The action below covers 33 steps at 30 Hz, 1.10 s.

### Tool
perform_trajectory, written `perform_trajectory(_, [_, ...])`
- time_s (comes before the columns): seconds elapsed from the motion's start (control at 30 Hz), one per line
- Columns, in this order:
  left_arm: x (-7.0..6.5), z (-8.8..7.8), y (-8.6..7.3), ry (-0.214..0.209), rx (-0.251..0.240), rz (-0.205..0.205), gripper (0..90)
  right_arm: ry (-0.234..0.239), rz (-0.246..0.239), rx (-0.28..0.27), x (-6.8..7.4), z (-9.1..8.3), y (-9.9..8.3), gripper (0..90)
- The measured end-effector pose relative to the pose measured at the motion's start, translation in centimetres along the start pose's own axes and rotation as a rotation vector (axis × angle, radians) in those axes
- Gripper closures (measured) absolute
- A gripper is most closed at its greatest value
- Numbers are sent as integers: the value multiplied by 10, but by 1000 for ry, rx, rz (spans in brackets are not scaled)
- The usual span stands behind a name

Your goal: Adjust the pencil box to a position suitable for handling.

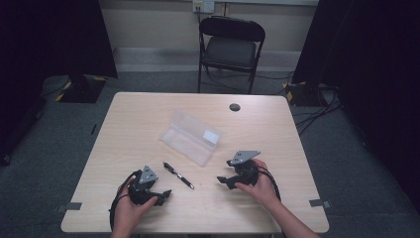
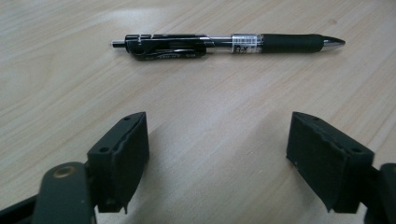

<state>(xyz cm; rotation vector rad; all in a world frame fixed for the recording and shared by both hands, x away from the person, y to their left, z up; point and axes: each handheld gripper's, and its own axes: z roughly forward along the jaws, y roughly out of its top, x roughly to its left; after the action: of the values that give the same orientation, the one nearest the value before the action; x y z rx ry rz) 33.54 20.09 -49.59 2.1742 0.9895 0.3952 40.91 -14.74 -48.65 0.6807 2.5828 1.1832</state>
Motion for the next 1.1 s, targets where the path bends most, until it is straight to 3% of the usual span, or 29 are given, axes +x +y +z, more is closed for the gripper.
perform_trajectory(0.17, [-1,4,-4,-8,-38,10,129,45,-7,-19,2,11,20,317])
perform_trajectory(0.43, [-1,4,-4,-7,-37,11,127,80,9,-38,-2,24,35,369])
perform_trajectory(0.73, [-1,4,-4,-7,-38,11,127,92,28,-71,-8,34,59,442])
perform_trajectory(0.93, [-1,4,-4,-7,-37,11,128,75,15,-53,-5,45,65,472])
perform_trajectory(1.1, [-1,4,-4,-7,-37,11,128,72,38,-42,-5,54,64,524])
